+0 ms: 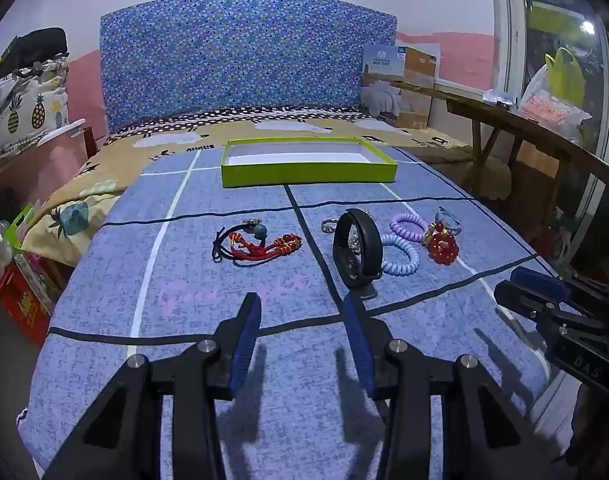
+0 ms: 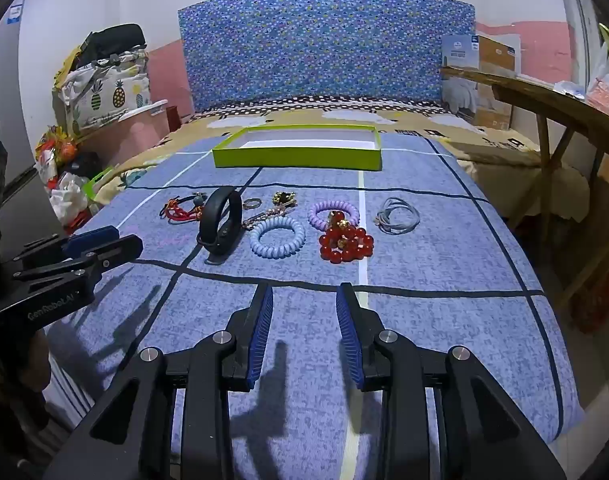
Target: Organize jewelry
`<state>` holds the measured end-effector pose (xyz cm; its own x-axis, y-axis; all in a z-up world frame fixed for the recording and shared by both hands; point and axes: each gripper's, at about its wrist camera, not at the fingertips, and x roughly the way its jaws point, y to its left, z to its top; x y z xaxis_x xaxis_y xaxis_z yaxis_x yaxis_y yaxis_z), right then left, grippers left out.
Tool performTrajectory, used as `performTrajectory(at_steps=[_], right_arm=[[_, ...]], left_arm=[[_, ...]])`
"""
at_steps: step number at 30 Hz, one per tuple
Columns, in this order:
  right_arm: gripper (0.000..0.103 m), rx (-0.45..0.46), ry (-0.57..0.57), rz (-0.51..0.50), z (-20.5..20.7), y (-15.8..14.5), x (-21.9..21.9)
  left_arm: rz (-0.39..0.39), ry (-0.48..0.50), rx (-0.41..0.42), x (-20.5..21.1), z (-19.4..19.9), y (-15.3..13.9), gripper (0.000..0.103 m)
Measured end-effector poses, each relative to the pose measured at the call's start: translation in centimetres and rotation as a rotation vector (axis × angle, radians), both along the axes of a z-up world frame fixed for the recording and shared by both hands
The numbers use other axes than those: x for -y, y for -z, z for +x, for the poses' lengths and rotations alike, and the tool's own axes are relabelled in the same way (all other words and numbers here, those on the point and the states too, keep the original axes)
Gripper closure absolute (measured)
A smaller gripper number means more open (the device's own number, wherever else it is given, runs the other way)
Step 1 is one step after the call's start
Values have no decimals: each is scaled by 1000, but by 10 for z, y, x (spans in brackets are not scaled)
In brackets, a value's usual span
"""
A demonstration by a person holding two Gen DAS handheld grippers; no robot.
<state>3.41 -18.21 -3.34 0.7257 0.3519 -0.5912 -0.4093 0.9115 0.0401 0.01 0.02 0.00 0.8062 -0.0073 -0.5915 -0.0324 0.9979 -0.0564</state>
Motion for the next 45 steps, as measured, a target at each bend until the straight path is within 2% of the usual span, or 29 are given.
performTrajectory(at_steps=[45], right_arm=[[69, -5, 1, 5, -2, 2, -4]], left_arm=[[2, 11, -5, 2, 0, 5, 58]])
